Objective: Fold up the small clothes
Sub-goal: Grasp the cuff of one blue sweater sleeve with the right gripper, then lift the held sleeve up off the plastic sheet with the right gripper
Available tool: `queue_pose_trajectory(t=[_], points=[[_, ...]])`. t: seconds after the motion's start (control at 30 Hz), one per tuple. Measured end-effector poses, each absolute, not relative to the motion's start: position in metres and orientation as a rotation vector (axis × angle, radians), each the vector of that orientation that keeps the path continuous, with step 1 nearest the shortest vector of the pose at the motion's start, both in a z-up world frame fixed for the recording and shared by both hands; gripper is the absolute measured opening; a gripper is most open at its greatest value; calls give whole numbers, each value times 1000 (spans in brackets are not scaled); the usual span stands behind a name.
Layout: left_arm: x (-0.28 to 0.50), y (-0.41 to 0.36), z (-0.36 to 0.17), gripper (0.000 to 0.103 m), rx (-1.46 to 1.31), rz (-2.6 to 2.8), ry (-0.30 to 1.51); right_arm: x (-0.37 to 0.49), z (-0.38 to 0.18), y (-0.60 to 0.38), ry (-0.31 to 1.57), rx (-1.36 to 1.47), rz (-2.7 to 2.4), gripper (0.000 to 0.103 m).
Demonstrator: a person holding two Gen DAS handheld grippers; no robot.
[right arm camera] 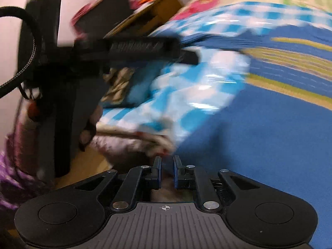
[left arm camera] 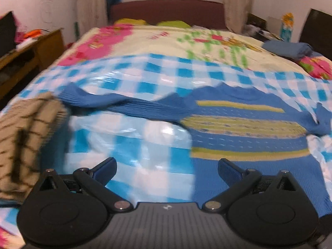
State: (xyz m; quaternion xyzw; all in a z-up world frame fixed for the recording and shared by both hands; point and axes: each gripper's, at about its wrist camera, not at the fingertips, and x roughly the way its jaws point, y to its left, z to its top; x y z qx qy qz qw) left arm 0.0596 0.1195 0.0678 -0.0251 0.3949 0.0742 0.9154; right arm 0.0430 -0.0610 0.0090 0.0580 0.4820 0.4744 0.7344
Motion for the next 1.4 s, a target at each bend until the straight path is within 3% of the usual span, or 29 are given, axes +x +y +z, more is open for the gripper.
queue_pose_trajectory(t=[0.33,0.4,0.47,0.63,0.8,1.0,1.27,1.4], points=[[127,7,27,103,0,-126,892,163,23,-245,998,227,224,23],[144,-16,24,103,6,-178,892,199,23,-283,974,269,50,39],[162,-36,20,103,4,-220,894,237,18,-309,949,292,-93,46],[204,-79,19,103,10,-251,868,305,-1,-328,964,234,-249,45],[224,-108,11,103,57,-220,861,312,-19,-334,1008,228,-279,43],[226,-128,8,103,62,-252,874,300,-10,-356,997,244,-240,12],[218,-132,13,103,36,-278,865,246,8,-388,935,435,-197,10],[214,-134,7,103,38,-289,879,206,-4,-398,951,490,-228,20]])
